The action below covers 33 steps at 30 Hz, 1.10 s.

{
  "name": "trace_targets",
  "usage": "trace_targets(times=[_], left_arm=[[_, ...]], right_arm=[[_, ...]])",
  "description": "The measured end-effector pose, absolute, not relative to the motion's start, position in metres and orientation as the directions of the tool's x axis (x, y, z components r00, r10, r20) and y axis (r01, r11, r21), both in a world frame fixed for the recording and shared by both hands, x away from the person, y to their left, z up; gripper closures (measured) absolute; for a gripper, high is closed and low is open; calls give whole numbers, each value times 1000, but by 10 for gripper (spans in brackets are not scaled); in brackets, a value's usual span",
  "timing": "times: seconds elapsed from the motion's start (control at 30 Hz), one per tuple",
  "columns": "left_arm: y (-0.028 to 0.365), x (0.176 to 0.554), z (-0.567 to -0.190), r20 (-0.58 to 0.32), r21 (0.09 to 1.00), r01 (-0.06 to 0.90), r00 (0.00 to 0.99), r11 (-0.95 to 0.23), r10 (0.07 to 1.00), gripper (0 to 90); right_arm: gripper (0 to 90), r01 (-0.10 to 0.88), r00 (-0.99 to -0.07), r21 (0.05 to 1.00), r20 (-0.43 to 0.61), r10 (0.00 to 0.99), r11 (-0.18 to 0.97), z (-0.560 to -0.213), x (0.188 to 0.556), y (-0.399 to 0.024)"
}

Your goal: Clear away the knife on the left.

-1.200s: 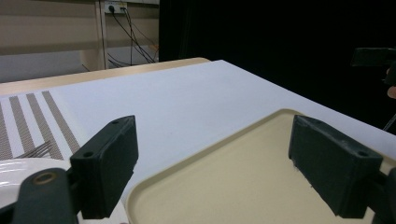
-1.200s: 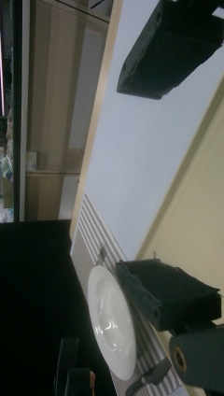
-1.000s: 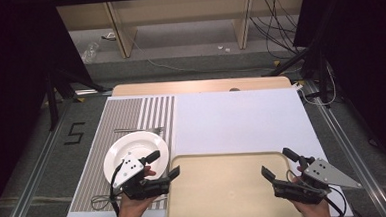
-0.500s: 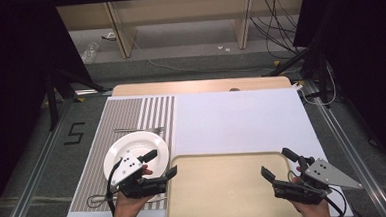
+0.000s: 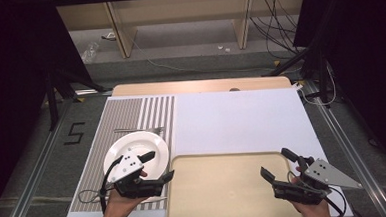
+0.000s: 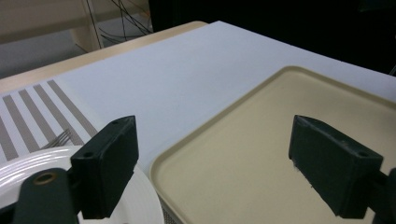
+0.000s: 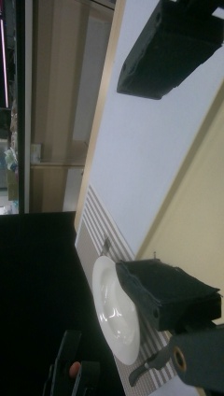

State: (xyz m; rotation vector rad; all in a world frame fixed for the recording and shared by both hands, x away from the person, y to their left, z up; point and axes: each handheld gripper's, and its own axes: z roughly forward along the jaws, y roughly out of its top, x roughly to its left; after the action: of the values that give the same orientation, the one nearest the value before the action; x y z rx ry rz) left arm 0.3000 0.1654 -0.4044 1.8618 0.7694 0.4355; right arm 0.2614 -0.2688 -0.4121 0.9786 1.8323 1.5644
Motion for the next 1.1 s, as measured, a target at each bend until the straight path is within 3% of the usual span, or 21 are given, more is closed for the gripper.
trace_targets(times=[0.33, 1.1], left_arm=[[170, 302, -402, -48, 889, 341, 735, -307, 677, 156], [208, 299, -392, 72, 788, 369, 741, -493, 668, 166]], right_arm=[[134, 182, -595, 981, 53, 802, 70, -412, 261, -269], [136, 171, -606, 978, 7, 795, 121, -412, 262, -266]])
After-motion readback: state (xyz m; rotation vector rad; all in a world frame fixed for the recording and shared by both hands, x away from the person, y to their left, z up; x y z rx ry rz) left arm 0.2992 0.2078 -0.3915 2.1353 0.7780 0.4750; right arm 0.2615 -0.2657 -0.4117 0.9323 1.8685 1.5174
